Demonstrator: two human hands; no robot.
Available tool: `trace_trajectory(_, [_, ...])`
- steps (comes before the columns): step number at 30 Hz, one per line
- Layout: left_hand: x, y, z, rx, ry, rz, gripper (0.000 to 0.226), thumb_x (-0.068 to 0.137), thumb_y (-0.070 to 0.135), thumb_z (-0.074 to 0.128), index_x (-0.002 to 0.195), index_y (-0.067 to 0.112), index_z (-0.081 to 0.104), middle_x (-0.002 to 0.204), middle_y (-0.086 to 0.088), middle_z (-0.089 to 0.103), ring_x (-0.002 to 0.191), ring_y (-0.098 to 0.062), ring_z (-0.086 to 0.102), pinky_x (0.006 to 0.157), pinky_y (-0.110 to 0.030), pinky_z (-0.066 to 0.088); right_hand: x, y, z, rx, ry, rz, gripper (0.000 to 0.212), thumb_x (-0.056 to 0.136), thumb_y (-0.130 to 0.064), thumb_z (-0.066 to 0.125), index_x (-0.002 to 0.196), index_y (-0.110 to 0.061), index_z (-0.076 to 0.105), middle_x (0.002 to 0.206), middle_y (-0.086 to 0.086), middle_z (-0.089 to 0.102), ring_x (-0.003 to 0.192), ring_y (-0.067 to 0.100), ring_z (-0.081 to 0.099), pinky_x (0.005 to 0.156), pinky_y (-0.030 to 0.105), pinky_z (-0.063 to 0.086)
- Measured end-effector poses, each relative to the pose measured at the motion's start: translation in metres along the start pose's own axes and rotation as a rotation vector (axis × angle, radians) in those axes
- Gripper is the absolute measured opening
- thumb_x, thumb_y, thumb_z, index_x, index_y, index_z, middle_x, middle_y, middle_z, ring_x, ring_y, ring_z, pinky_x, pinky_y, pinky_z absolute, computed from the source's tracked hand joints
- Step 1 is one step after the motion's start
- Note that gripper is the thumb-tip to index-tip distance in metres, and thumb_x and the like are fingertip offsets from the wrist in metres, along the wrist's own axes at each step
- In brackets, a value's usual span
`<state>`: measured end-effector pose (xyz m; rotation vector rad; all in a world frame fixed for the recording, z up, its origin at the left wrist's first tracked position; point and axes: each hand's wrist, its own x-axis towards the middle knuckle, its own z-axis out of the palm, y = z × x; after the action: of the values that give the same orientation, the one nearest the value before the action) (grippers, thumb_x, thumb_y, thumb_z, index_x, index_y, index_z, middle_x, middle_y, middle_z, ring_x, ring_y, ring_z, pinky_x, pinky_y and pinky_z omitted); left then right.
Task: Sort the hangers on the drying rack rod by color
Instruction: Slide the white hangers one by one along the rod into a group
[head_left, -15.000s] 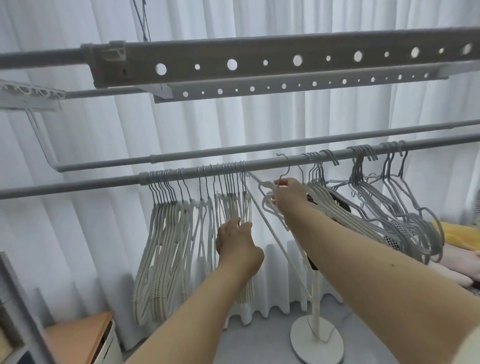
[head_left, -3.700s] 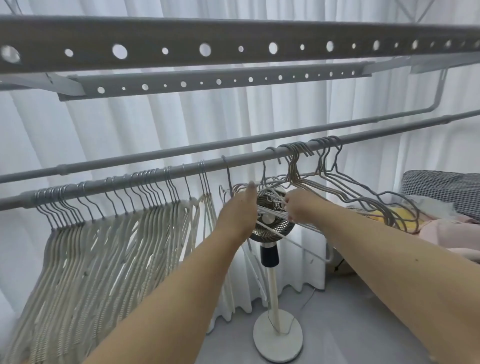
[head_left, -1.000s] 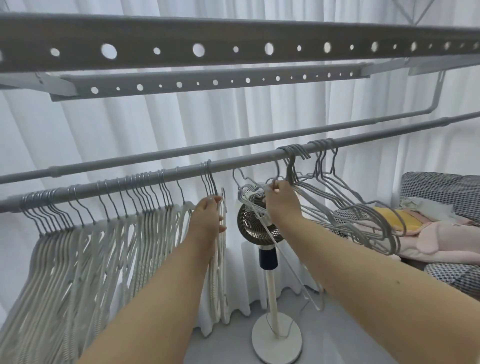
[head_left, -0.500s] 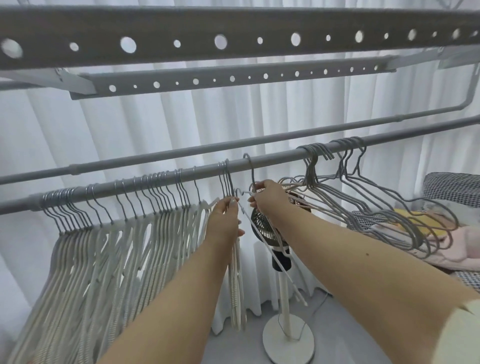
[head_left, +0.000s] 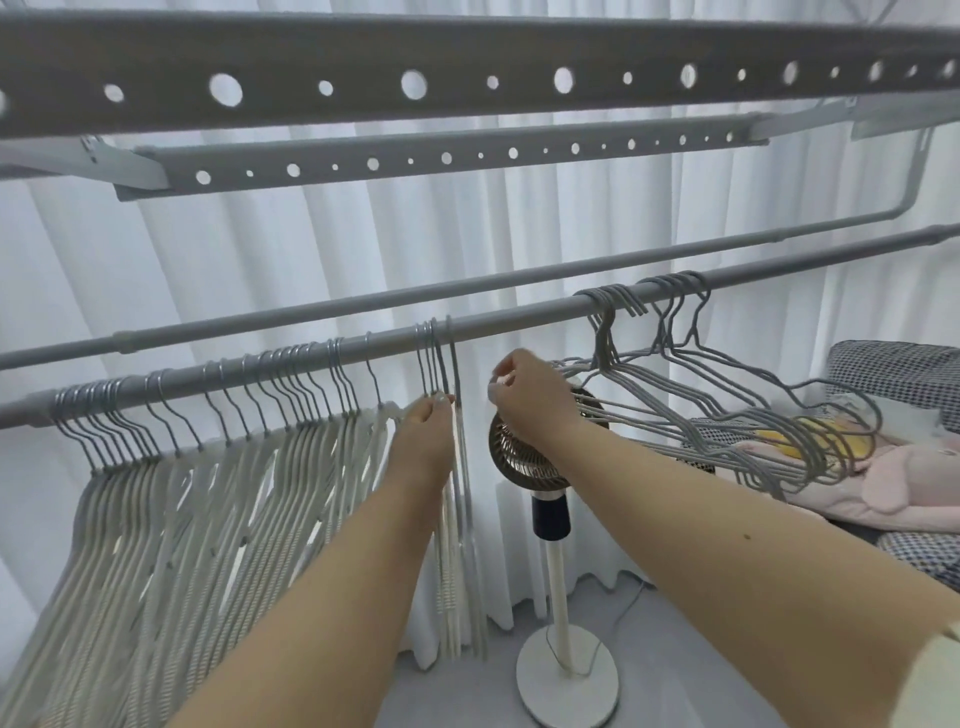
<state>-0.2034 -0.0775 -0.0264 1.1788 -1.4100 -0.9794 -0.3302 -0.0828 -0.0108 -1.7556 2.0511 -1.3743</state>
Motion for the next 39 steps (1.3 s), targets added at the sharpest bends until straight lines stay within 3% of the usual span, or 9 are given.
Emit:
trace_trajectory(5, [-0.001, 0.006, -0.003, 0.252, 0.126, 0.030, 0.039, 0.100, 0.038, 0.036, 0.127, 0.023, 0.060, 0.135, -0.006, 0.057, 0.126, -0.031, 0.047, 0.108, -0.040, 0.037, -0.005, 0.040, -0.049, -0.428, 0.319, 0.156, 0.028, 0.087, -0.021, 0.051, 0.112, -0.009, 0.055, 0.113, 0.009, 0.059, 0.107, 0.029, 0.055, 0.089, 0.041, 0.043])
trace_trajectory(9, [-0.007, 0.022, 0.005, 0.301, 0.262, 0.082, 0.035, 0.097, 0.037, 0.038, 0.115, 0.019, 0.062, 0.125, -0.011, 0.058, 0.125, -0.033, 0.041, 0.095, -0.031, 0.030, -0.011, 0.067, -0.063, -0.697, 0.074, 0.277, 0.039, 0.088, -0.020, 0.046, 0.126, -0.008, 0.049, 0.128, 0.010, 0.053, 0.119, 0.029, 0.049, 0.093, 0.040, 0.040])
trace_trajectory(12, [-0.012, 0.029, 0.013, 0.250, 0.232, 0.136, 0.024, 0.096, 0.036, 0.039, 0.096, 0.021, 0.059, 0.114, -0.011, 0.063, 0.116, -0.033, 0.048, 0.105, -0.046, 0.036, -0.015, 0.075, -0.063, -0.781, 0.007, 0.288, 0.041, 0.088, -0.016, 0.046, 0.127, -0.007, 0.047, 0.130, 0.012, 0.053, 0.120, 0.030, 0.049, 0.090, 0.039, 0.043])
trace_trajectory(16, [-0.021, 0.032, 0.019, 0.155, 0.194, 0.126, 0.022, 0.096, 0.039, 0.041, 0.078, 0.029, 0.051, 0.105, -0.005, 0.063, 0.109, -0.031, 0.054, 0.099, -0.049, 0.043, -0.017, 0.067, -0.063, -0.526, -0.161, 0.178, 0.029, 0.093, -0.010, 0.045, 0.120, -0.002, 0.049, 0.118, 0.014, 0.056, 0.108, 0.032, 0.054, 0.080, 0.034, 0.042])
trace_trajectory(19, [-0.026, 0.036, 0.020, 0.097, 0.174, 0.144, 0.020, 0.098, 0.035, 0.043, 0.084, 0.026, 0.053, 0.098, -0.002, 0.063, 0.096, -0.023, 0.056, 0.086, -0.038, 0.045, -0.024, 0.049, -0.051, -0.197, -0.299, 0.110, 0.023, 0.093, -0.018, 0.055, 0.108, -0.001, 0.053, 0.088, 0.008, 0.055, 0.075, 0.022, 0.054, 0.064, 0.032, 0.044])
trace_trajectory(23, [-0.033, 0.042, 0.021, 0.015, 0.106, 0.164, 0.021, 0.100, 0.031, 0.045, 0.090, 0.017, 0.058, 0.076, 0.004, 0.057, 0.070, -0.015, 0.051, 0.064, -0.030, 0.041, -0.035, 0.028, -0.021, 0.037, -0.343, 0.084, 0.025, 0.094, -0.027, 0.056, 0.104, -0.003, 0.055, 0.085, 0.005, 0.054, 0.071, 0.018, 0.050, 0.054, 0.023, 0.037])
trace_trajectory(29, [-0.029, 0.048, 0.025, -0.061, 0.063, 0.130, 0.018, 0.095, 0.029, 0.048, 0.082, 0.022, 0.058, 0.079, 0.001, 0.060, 0.081, -0.022, 0.056, 0.094, -0.050, 0.050, -0.040, 0.016, 0.001, 0.146, -0.397, 0.001, 0.037, 0.098, -0.035, 0.042, 0.068, -0.014, 0.043, 0.067, 0.003, 0.048, 0.063, 0.018, 0.044, 0.064, 0.037, 0.041])
trace_trajectory(33, [-0.030, 0.052, 0.038, -0.097, -0.004, 0.127, 0.023, 0.095, 0.029, 0.048, 0.078, 0.018, 0.057, 0.077, -0.003, 0.059, 0.078, -0.023, 0.056, 0.091, -0.054, 0.049, -0.034, 0.030, -0.028, -0.121, -0.138, -0.111, 0.037, 0.097, -0.026, 0.043, 0.066, -0.009, 0.054, 0.075, 0.009, 0.055, 0.074, 0.025, 0.050, 0.071, 0.036, 0.041])
trace_trajectory(39, [-0.021, 0.052, 0.082, -0.125, -0.144, -0.022, 0.026, 0.091, 0.026, 0.050, 0.072, 0.011, 0.057, 0.061, -0.003, 0.055, 0.066, -0.025, 0.052, 0.079, -0.041, 0.045, -0.006, 0.074, -0.101, -0.375, 0.194, 0.109, 0.031, 0.093, -0.022, 0.043, 0.117, -0.008, 0.058, 0.118, 0.011, 0.059, 0.112, 0.029, 0.053, 0.093, 0.038, 0.044])
